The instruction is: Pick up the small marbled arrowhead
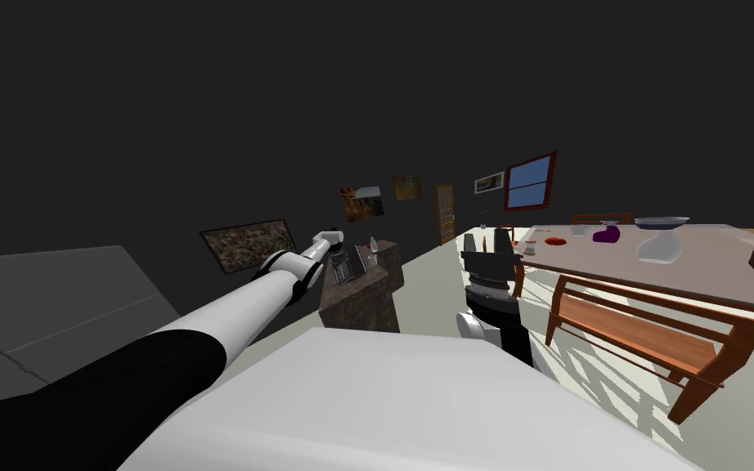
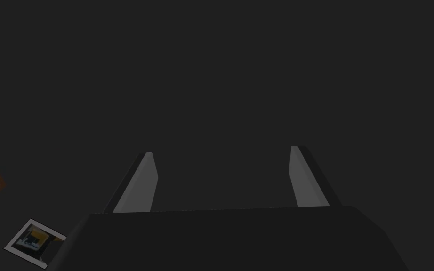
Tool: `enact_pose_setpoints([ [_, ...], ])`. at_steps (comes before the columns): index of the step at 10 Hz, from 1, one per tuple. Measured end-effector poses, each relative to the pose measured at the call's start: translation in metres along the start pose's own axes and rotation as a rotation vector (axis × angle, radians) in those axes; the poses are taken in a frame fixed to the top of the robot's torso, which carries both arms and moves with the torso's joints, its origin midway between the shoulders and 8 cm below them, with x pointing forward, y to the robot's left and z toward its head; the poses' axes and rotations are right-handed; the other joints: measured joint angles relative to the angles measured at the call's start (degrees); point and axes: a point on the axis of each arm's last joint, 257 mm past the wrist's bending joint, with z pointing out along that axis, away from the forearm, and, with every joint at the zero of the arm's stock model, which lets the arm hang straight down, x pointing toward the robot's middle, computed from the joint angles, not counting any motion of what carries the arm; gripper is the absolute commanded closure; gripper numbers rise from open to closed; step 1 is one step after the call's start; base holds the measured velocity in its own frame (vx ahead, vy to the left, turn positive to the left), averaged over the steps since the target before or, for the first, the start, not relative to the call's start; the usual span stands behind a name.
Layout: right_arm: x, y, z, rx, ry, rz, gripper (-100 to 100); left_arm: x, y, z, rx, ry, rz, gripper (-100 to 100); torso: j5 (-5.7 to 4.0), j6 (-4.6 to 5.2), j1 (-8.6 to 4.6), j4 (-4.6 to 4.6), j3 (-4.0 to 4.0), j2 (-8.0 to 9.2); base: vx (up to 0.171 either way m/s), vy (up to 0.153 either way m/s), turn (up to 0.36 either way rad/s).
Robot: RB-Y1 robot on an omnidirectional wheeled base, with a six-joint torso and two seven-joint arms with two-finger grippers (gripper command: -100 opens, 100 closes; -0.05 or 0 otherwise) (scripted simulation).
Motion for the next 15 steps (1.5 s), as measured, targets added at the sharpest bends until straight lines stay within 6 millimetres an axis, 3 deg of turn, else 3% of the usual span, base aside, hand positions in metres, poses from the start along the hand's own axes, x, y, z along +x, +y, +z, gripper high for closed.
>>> enact_pose_setpoints([
  [2,0.000,0.000,0.000,0.000,0.000,0.000,0,-0.018,-0.022,-0.033,0.047,-0.048,0.015,-100,-0.13,0.03,-0.58,0.12,0.31,0.55,-0.162,-0.123,0.033],
  [4,0.000,0.000,0.000,0.000,0.000,0.000,0,-0.019,-0.024,-0.035,0.056,-0.057,0.022,-100,-0.03,0.01,-0.11,0.06,0.13,0.20,-0.086,-0.066,0.023],
  [6,0.000,0.000,0.000,0.000,0.000,0.000,0,-0.035,-0.042,-0.068,0.111,-0.110,0.042,-100,-0.12,0.02,-0.48,0.13,0.30,0.50,-0.123,-0.090,0.036],
  [9,0.000,0.000,0.000,0.000,0.000,0.000,0,-0.039,-0.058,-0.095,0.145,-0.143,0.056,-100,-0.07,0.03,-0.25,0.07,0.17,0.28,-0.074,-0.048,0.017],
  [10,0.000,0.000,0.000,0.000,0.000,0.000,0,-0.040,-0.060,-0.096,0.147,-0.146,0.056,-100,-0.03,0.01,-0.11,0.03,0.08,0.13,-0.076,-0.060,0.038],
  [12,0.000,0.000,0.000,0.000,0.000,0.000,0,-0.047,-0.067,-0.114,0.171,-0.171,0.063,-100,-0.06,0.02,-0.25,0.05,0.13,0.22,-0.106,-0.074,0.031],
  [14,0.000,0.000,0.000,0.000,0.000,0.000,0,-0.057,-0.086,-0.145,0.213,-0.215,0.077,-100,-0.11,0.03,-0.45,0.14,0.34,0.60,-0.184,-0.098,0.047],
  [15,0.000,0.000,0.000,0.000,0.000,0.000,0,-0.062,-0.085,-0.148,0.217,-0.225,0.074,-100,-0.08,0.01,-0.36,0.13,0.33,0.54,-0.043,-0.047,-0.012],
])
